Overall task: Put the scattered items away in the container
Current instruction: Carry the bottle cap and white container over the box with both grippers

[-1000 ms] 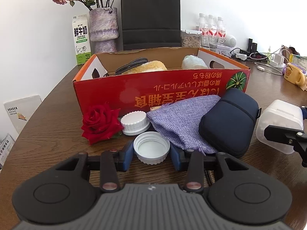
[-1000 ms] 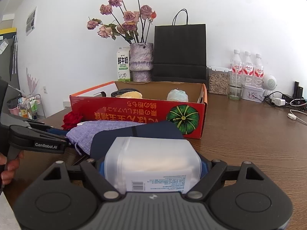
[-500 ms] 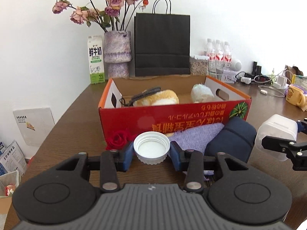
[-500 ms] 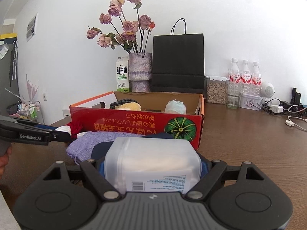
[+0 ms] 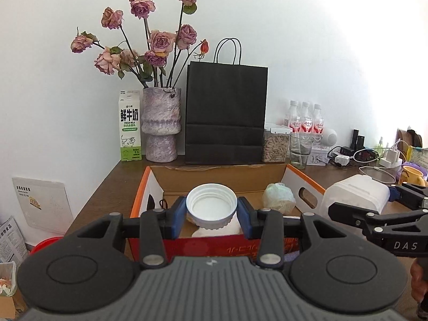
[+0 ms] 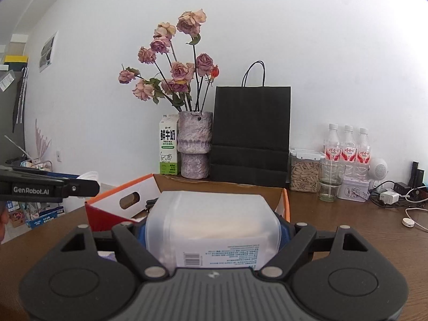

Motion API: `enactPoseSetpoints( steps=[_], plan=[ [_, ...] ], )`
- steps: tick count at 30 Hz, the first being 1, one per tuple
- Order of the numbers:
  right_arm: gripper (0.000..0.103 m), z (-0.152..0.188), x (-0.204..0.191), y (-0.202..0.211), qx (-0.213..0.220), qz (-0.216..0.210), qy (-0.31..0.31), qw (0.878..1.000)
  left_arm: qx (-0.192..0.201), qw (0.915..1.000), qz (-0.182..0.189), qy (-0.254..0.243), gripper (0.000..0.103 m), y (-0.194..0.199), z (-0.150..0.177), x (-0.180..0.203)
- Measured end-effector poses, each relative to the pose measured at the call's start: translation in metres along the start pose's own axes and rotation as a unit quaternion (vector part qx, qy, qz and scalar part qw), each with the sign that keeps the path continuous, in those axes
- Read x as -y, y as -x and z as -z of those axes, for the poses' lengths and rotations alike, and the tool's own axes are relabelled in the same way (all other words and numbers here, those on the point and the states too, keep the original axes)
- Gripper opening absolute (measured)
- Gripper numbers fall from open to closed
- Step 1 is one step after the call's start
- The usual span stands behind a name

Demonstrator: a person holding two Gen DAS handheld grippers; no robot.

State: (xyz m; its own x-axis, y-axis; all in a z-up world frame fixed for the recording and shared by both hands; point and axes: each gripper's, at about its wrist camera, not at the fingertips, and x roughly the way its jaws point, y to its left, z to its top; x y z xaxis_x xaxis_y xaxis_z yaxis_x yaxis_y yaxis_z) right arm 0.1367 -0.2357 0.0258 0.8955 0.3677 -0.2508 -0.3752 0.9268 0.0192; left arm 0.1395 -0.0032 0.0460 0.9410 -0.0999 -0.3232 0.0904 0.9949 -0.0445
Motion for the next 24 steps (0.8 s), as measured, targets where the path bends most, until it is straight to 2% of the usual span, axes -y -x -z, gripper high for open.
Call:
enactPoseSetpoints(
  steps=[7,9,11,14,18,20,24],
  plan=[
    [0.082,-0.018,0.006,-0.065,-0.050,-0.004,-0.041,0.998,-0.024,0.9990,0.005,0.036,0.041,-0.053,-0.018,-0.005],
    [0.082,-0.019,0.007,-0.087,-0.077,0.005,-0.050,0.996,-0.041,0.9979,0.014,0.048,0.041,-0.073,-0.021,-0.006],
    [0.082,-0.018,0.009,-0.111,-0.115,0.013,-0.061,0.991,-0.060,0.9965,0.009,0.057,0.041,-0.094,-0.023,-0.007],
    [0.082,-0.013,0.014,-0.142,-0.155,0.007,-0.079,0.985,-0.069,0.9952,-0.007,0.068,0.041,-0.119,-0.027,-0.009],
    [0.082,-0.010,0.014,-0.159,-0.159,0.026,-0.079,0.984,-0.082,0.9913,-0.020,0.101,0.041,-0.144,-0.019,-0.018],
    [0.082,-0.007,0.013,-0.160,-0.153,0.030,-0.063,0.986,-0.098,0.9898,-0.022,0.100,0.041,-0.153,-0.013,-0.022],
    [0.082,-0.004,0.011,-0.161,-0.149,0.026,-0.055,0.987,-0.094,0.9912,-0.028,0.089,0.041,-0.149,-0.007,-0.023]
  ],
)
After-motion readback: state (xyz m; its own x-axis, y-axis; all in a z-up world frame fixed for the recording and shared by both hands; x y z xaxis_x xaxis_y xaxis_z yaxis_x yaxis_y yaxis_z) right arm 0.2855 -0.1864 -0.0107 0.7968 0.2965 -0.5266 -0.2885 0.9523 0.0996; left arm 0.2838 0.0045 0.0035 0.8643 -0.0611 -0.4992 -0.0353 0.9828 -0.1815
